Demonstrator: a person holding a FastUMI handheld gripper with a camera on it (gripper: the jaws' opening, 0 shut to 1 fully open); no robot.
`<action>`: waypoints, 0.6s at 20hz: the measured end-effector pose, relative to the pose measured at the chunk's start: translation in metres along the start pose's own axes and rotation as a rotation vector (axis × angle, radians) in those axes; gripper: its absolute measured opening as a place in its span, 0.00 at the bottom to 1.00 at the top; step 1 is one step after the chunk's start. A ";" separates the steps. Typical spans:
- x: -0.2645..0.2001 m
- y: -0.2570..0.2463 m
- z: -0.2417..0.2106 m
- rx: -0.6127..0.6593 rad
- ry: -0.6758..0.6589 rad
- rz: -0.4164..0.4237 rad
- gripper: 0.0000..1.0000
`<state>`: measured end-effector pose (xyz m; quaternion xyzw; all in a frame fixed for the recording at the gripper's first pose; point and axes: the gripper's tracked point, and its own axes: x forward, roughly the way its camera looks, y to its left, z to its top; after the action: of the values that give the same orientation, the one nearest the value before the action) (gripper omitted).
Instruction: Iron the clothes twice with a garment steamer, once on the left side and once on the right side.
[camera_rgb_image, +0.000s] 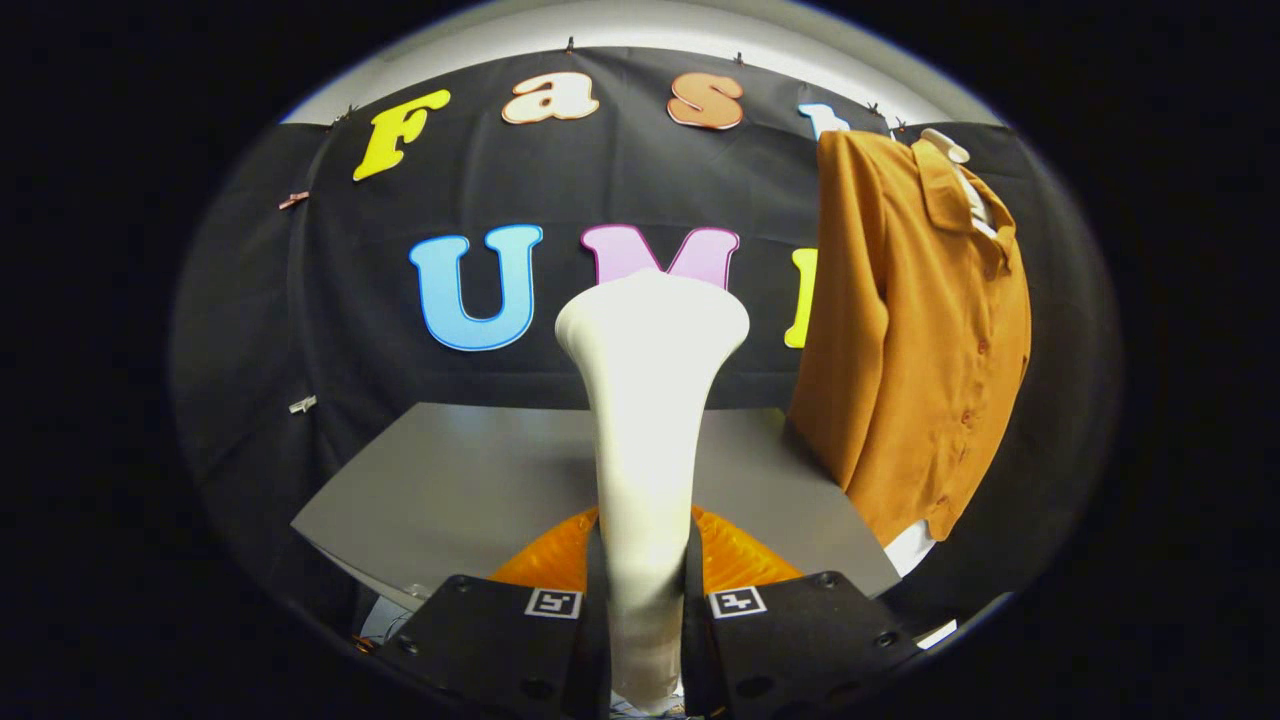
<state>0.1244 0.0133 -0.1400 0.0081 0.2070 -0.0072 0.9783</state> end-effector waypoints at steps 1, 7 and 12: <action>-0.014 -0.002 0.004 0.001 -0.024 -0.012 0.31; -0.083 -0.051 0.035 0.036 -0.160 -0.121 0.31; -0.101 -0.114 0.053 0.074 -0.220 -0.187 0.31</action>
<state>0.0515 -0.1005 -0.0517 0.0239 0.0978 -0.1066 0.9892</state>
